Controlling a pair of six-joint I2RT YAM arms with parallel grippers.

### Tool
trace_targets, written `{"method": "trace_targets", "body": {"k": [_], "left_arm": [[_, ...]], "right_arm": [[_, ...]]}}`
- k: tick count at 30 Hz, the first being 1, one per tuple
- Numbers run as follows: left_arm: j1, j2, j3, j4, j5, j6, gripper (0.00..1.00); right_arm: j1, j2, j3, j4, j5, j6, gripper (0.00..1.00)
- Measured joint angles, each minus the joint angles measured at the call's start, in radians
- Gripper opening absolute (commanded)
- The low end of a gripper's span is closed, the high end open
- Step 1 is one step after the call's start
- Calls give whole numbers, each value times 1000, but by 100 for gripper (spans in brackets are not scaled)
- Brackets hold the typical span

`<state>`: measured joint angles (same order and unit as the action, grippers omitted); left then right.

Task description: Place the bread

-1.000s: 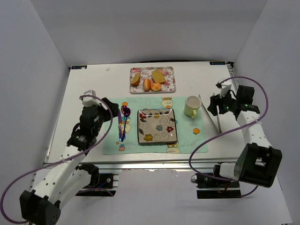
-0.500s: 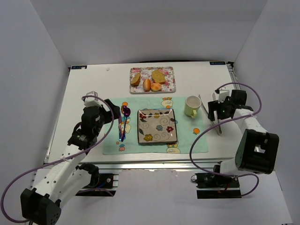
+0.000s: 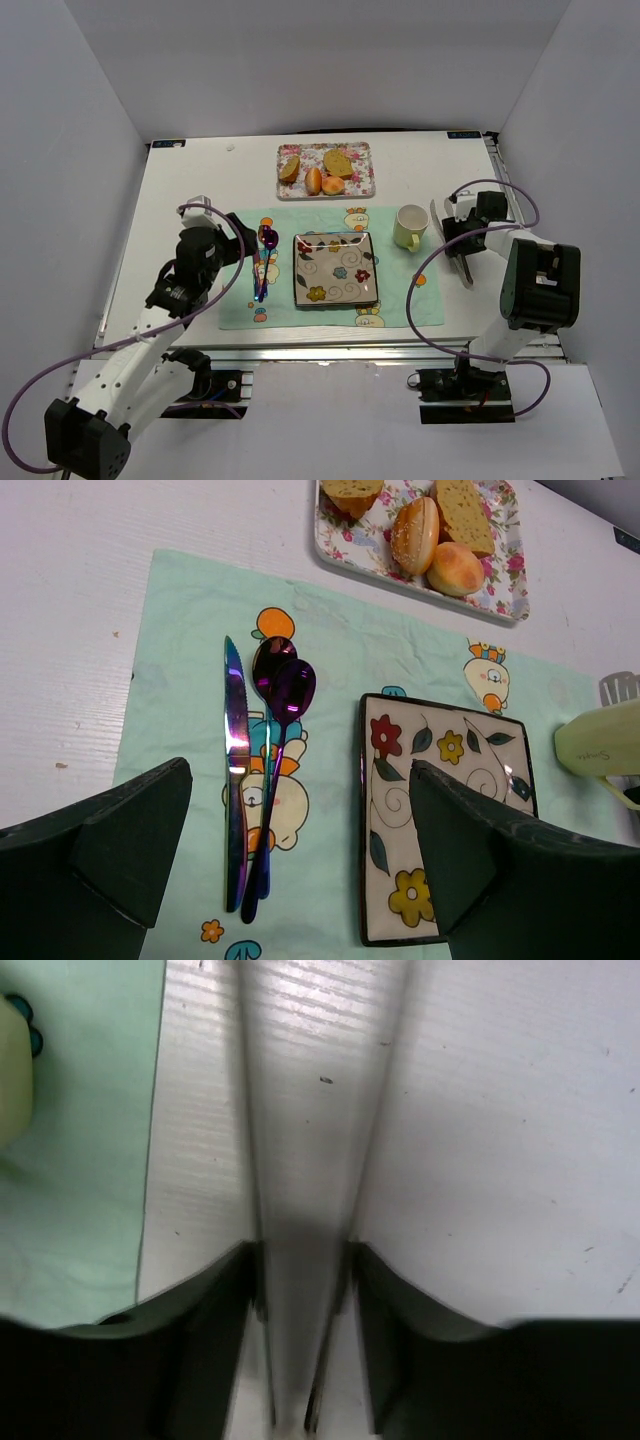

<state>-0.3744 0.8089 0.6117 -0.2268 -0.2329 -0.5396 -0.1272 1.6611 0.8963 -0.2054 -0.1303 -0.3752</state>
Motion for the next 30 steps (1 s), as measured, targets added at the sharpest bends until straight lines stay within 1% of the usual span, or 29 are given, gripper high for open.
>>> {"method": "trace_targets", "body": {"k": [1,2,3,4,6,8,10,11,12,13,16,19,22,26,30], "left_arm": [[0,-5,0,-4,-1,0,98],[0,-8,0,-8,-2,0,98],[0,-12,0,-10,-3,0,98],[0,-16,0,-11,-5,0,98],[0,-22,0,-11,-8,0,98],[0,-26,0,-11,-9,0,98],[0,-27,0,-11,-10,0,98],[0,-26,1,-11,-10,0,98],[0,-26,2,-12,-10,0,98],[0,-26,3,-13,-10,1,98],[0,-24,11,-13,-10,2,98],[0,-24,12,-12,-11,1,98],[0,-27,12,-13,-11,-1,98],[0,-47,12,-16,-16,-10,98],[0,-72,12,-31,-23,-20,98]], "right_arm": [[3,0,0,0,0,5,35],[5,0,0,-1,-4,7,23],[7,0,0,-2,-4,3,20],[7,0,0,-4,-8,5,14],[7,0,3,-10,-8,8,11],[7,-4,11,-31,-6,7,13],[7,-16,33,-61,-7,5,17],[7,-25,64,-97,-10,4,22],[11,-31,105,-123,-14,3,24],[16,-34,162,-148,-22,0,28],[44,-34,373,-189,-43,-2,35],[111,-34,560,-198,-72,-8,41],[200,-28,666,-222,-106,-18,42],[299,23,758,-280,-157,-26,42],[347,110,825,-335,-200,-26,42]]}}
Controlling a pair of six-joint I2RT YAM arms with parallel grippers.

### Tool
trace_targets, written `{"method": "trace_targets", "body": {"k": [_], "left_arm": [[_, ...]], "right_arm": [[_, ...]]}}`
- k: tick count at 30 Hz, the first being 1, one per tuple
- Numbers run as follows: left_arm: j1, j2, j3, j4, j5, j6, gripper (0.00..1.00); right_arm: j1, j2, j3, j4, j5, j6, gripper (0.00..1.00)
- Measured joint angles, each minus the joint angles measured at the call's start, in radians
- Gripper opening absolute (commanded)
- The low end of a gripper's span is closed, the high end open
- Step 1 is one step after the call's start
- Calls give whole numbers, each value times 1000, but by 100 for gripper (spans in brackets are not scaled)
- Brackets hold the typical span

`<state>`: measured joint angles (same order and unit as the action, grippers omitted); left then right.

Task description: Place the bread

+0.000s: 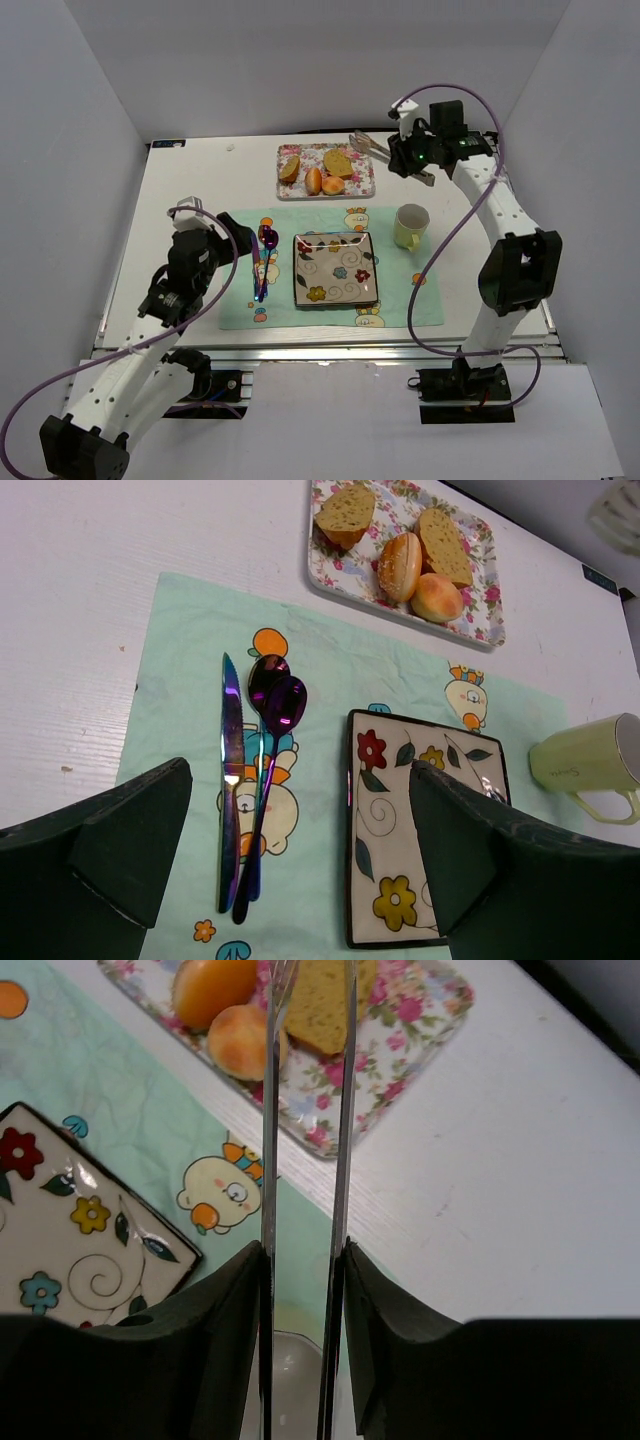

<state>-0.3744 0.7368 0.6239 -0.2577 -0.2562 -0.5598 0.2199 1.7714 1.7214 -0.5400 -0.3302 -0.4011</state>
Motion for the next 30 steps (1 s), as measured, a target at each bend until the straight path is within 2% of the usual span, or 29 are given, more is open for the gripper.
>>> {"method": "trace_targets", "body": {"k": [6,15,23,30], "left_arm": [[0,-5,13,-25,-14,-7,98],[0,19,27,-30,-17,-9,98],[0,27,29,-35,-18,-11,98],[0,27,30,-35,-24,-27,98]], "right_arm": [[52,68,11,-64,-40,-8,41],[152,124,12,-71,-50,-11,39],[170,228,35,-9,-2,279,43],[193,268,90,43,6,434,46]]}}
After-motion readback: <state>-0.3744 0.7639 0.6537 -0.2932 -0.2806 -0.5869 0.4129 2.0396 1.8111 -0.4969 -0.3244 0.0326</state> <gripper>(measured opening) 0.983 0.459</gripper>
